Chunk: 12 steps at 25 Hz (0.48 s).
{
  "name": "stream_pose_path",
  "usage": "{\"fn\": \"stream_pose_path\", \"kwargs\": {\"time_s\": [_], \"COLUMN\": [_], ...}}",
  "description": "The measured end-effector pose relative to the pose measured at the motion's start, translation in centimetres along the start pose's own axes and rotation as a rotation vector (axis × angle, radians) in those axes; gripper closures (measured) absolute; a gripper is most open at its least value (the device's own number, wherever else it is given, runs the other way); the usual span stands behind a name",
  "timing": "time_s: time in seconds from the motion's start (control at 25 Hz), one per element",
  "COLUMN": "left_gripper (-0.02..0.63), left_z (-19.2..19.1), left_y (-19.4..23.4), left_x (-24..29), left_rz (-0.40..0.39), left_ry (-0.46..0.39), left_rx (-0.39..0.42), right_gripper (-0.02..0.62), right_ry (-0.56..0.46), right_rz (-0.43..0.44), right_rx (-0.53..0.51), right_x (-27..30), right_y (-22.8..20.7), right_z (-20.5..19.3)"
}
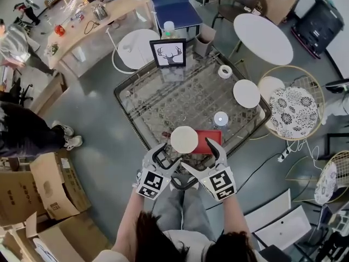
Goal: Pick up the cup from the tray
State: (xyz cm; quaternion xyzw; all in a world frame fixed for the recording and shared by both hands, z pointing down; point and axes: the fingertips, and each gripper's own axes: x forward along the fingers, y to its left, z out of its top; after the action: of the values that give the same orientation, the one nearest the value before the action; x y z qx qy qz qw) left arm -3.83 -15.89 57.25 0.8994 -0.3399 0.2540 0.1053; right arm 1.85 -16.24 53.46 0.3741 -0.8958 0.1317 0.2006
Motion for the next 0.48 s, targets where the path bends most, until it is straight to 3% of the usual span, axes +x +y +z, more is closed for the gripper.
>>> {"fn": "stream_pose_path", "kwargs": {"time_s": [0.24,0.48], "left_gripper": [0.33,0.33], "left_z": [-2.4,-3.3], "left_y": [2.7,2.6], "left_x": [1.3,3.0], "left_rz": [0.03,-0.018], "left_ry": [0.017,0.041], "left_rx": [-0.062,0.03], "right_gripper": [0.106,0.103], "right_ry": [0.018,0.078], "right_rz": [-0.002,0.036], "right_rx": [0.03,-0.036], "right_x": [2.4,4.3], "right_y": [-1.4,-1.0], "right_z": [-2.4,-3.9]}}
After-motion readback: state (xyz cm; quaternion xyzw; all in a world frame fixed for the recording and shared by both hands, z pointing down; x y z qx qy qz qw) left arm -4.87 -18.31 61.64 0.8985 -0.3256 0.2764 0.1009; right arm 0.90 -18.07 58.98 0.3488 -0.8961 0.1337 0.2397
